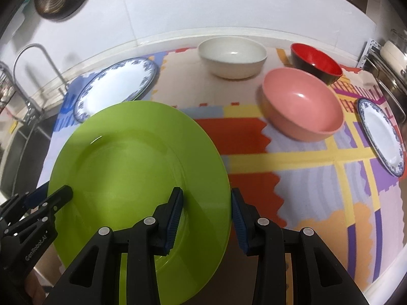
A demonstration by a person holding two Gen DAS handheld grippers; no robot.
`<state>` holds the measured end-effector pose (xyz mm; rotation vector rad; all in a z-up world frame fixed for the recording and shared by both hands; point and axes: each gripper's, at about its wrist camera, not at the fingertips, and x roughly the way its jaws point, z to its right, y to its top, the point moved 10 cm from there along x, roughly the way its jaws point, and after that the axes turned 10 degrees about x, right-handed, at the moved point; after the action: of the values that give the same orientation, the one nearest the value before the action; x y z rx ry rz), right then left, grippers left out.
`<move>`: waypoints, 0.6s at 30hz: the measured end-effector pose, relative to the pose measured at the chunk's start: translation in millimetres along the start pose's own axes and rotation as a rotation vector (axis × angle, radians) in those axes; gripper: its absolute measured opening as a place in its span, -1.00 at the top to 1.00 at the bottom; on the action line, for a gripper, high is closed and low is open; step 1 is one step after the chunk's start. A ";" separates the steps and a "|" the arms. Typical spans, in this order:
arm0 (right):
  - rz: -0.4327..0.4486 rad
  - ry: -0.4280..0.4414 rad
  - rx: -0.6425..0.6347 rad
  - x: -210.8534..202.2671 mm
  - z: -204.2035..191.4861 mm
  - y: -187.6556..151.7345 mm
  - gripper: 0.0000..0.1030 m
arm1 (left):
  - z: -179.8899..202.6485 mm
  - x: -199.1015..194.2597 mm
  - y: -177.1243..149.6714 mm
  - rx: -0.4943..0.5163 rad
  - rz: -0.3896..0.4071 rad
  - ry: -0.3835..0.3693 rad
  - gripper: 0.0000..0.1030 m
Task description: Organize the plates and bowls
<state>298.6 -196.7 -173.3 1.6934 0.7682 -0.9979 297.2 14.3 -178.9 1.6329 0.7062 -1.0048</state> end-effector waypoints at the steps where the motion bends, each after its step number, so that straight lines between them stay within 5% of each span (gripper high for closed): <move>1: -0.004 0.003 -0.004 0.0 -2.7 -3.4 0.25 | -2.6 -1.1 -5.4 -0.005 -0.006 0.003 0.24; 18: -0.075 0.015 -0.062 14.5 -37.1 -38.9 0.24 | -30.8 10.8 -42.2 -0.062 -0.072 0.017 0.24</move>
<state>282.0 -148.8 -196.3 1.6301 0.8696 -1.0041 275.0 55.4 -204.8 1.5730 0.8048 -1.0120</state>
